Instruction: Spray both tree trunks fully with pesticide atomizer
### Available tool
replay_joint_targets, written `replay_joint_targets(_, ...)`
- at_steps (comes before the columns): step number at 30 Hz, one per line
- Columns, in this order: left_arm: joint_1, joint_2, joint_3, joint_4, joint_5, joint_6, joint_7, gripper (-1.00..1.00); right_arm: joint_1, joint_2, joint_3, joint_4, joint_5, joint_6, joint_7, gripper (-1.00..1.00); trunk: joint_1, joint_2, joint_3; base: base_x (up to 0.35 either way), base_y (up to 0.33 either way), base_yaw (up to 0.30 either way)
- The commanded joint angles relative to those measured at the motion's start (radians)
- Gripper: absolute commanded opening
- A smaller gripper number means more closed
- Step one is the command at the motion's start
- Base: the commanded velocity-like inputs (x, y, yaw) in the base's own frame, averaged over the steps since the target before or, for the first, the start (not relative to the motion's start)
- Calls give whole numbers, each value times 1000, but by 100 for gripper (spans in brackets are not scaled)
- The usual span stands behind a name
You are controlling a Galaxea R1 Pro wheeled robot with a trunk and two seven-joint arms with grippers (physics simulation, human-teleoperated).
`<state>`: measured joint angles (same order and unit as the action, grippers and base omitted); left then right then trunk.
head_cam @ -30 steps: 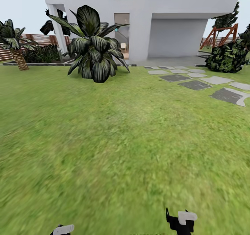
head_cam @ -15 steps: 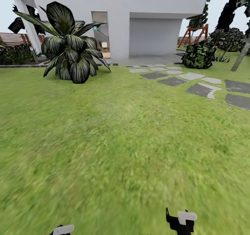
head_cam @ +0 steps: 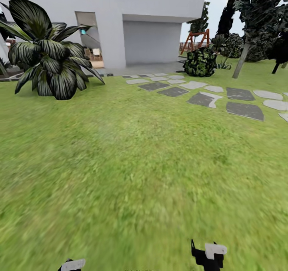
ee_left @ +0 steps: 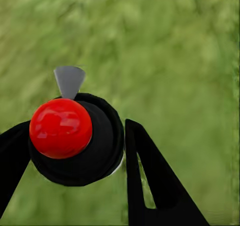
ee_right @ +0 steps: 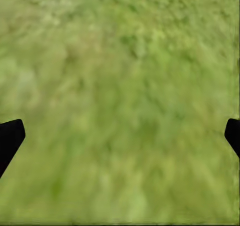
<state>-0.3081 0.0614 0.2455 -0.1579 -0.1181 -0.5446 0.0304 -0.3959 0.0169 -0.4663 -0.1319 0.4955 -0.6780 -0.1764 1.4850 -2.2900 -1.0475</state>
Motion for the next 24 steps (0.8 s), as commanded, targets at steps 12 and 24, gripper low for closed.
replay_joint_targets(12,0,0,0,0,0,0,0,-100,0,0,0,0,0,0,0,100,0,0,0,-80,-274,-300)
replay_joint_targets(24,0,0,0,0,0,0,0,-100,0,0,0,0,0,0,0,100,0,0,0,-80,-274,-300)
